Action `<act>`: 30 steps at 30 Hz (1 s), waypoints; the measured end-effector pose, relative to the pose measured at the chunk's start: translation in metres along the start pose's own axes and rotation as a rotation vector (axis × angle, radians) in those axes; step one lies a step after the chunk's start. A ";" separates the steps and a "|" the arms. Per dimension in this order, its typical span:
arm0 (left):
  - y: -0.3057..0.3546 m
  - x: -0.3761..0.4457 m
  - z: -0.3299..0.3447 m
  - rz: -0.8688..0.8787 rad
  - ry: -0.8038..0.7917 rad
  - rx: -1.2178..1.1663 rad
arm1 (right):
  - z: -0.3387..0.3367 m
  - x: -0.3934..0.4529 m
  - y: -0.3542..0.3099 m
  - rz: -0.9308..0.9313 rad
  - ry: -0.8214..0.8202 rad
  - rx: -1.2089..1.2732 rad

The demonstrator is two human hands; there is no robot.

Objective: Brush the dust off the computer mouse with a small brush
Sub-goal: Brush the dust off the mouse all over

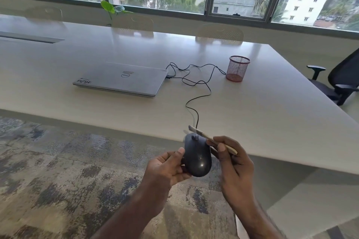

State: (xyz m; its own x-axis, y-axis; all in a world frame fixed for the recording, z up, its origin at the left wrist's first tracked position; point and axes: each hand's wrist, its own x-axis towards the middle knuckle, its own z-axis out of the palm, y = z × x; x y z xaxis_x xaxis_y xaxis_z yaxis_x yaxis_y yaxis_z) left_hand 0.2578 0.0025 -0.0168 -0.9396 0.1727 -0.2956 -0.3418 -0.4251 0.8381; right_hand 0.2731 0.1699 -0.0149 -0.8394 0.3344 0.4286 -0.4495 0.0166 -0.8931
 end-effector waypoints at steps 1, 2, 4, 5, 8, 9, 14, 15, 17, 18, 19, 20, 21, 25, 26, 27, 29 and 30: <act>0.002 0.002 0.001 -0.034 -0.001 -0.025 | 0.000 -0.001 -0.001 0.001 -0.009 0.004; 0.003 0.005 0.001 -0.062 -0.001 -0.040 | -0.001 -0.002 -0.002 0.000 -0.016 0.009; 0.005 0.009 0.001 -0.106 -0.006 -0.045 | -0.001 -0.004 -0.004 0.007 -0.020 0.022; 0.006 0.011 0.001 -0.125 -0.014 -0.044 | -0.001 -0.004 -0.005 0.013 -0.021 0.028; 0.008 0.014 0.000 -0.181 -0.058 -0.050 | -0.002 -0.006 -0.009 0.040 -0.011 0.054; 0.009 0.014 -0.001 -0.197 -0.072 -0.051 | -0.002 -0.006 -0.010 0.049 -0.008 0.067; 0.008 0.016 -0.004 -0.203 -0.105 -0.026 | -0.011 -0.001 -0.014 0.033 0.000 0.035; 0.008 0.016 -0.003 -0.198 -0.108 -0.025 | -0.015 0.002 -0.016 0.011 0.012 0.010; 0.007 0.017 -0.003 -0.194 -0.103 -0.035 | -0.023 0.010 -0.021 -0.040 0.008 -0.045; 0.008 0.017 -0.002 -0.194 -0.101 -0.040 | -0.027 0.014 -0.025 -0.058 -0.012 -0.068; 0.008 0.017 -0.002 -0.197 -0.101 -0.042 | -0.031 0.016 -0.029 -0.073 -0.040 -0.088; 0.009 0.017 -0.001 -0.201 -0.101 -0.041 | -0.035 0.018 -0.033 -0.089 -0.073 -0.114; 0.009 0.017 0.000 -0.204 -0.098 -0.039 | -0.040 0.018 -0.037 -0.108 -0.115 -0.154; 0.012 0.018 0.003 -0.214 -0.085 -0.031 | -0.052 0.011 -0.049 -0.156 -0.269 -0.332; 0.012 0.018 0.004 -0.216 -0.084 -0.022 | -0.055 0.008 -0.052 -0.168 -0.298 -0.355; 0.012 0.018 0.005 -0.219 -0.082 -0.016 | -0.057 0.006 -0.054 -0.174 -0.328 -0.371; 0.011 0.019 0.006 -0.223 -0.069 -0.017 | -0.060 0.003 -0.060 -0.166 -0.374 -0.376; 0.010 0.019 0.007 -0.222 -0.059 -0.017 | -0.061 0.002 -0.063 -0.159 -0.380 -0.364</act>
State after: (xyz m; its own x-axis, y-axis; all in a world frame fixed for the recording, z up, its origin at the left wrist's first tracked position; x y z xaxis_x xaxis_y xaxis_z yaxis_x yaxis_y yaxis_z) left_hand 0.2368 0.0072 -0.0108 -0.8385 0.3153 -0.4444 -0.5411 -0.3861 0.7471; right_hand 0.3184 0.2273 0.0343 -0.8514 -0.0616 0.5209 -0.5014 0.3870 -0.7738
